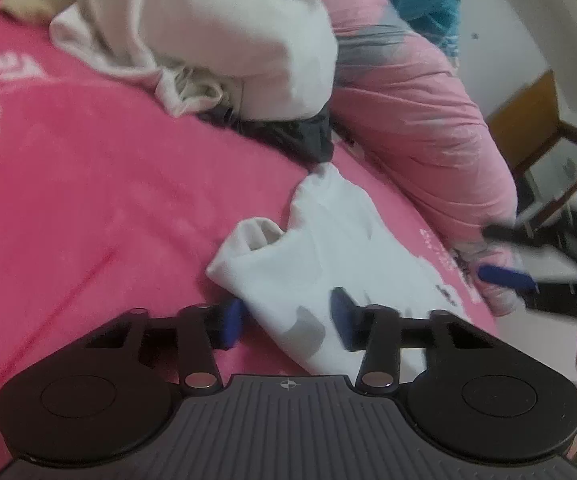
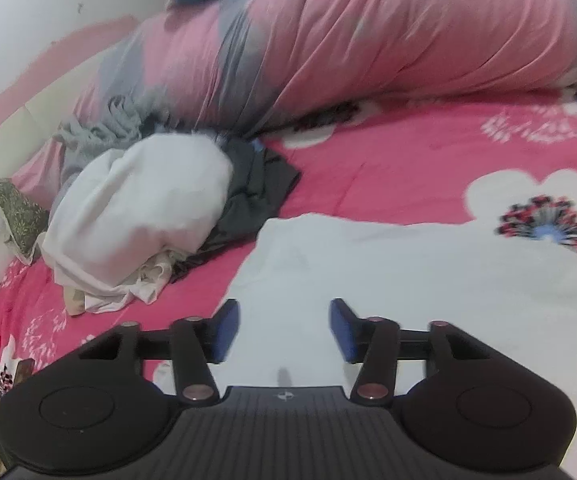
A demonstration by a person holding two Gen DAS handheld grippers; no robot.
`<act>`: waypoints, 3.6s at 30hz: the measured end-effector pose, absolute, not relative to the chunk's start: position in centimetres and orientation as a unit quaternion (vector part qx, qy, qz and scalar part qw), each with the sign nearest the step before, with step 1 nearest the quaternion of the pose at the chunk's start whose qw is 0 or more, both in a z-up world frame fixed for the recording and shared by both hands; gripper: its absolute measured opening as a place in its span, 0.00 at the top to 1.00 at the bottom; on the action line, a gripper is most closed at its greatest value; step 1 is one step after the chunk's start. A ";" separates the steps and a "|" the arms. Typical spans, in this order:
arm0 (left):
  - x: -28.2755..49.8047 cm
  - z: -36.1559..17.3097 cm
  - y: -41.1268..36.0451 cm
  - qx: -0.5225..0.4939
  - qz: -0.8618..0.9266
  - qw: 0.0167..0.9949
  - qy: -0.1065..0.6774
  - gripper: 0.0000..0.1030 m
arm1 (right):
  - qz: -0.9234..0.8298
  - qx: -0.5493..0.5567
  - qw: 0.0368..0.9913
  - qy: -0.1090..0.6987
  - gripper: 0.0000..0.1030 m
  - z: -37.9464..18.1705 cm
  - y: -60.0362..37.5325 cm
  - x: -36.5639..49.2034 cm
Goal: Fold clothes
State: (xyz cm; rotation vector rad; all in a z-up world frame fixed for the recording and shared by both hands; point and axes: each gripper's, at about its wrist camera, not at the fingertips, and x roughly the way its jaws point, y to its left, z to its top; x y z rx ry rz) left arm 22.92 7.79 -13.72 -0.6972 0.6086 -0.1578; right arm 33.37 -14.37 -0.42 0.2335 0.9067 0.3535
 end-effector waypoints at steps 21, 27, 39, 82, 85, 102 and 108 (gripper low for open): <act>20.2 -11.2 4.0 -0.202 -0.174 0.948 0.175 1.00 | 0.099 -0.092 0.796 0.590 0.15 -8.3 -0.5 45.9; 20.0 -11.4 3.9 -0.204 -0.173 0.947 0.177 1.00 | 0.103 -0.143 0.774 0.608 0.15 -9.7 1.4 46.1; 18.7 -10.5 3.2 -0.177 -0.188 0.955 0.146 1.00 | 0.101 -0.099 0.808 0.572 0.95 -9.0 -2.4 44.3; 20.1 -8.5 -17.2 0.024 -0.450 0.859 0.242 1.00 | 0.127 0.325 0.844 0.407 0.84 -12.6 -43.2 33.5; 20.4 -7.8 -15.9 0.011 -0.459 0.853 0.248 0.91 | 0.108 0.343 0.843 0.400 0.62 -12.5 -44.3 32.3; 17.7 -9.0 -10.5 0.176 -0.324 0.900 0.230 0.62 | 0.067 0.312 0.885 0.338 0.46 -8.4 -42.0 13.3; 17.1 -9.6 -11.4 0.194 -0.295 0.907 0.230 0.62 | 0.066 0.321 0.888 0.322 0.49 -9.3 -40.9 12.8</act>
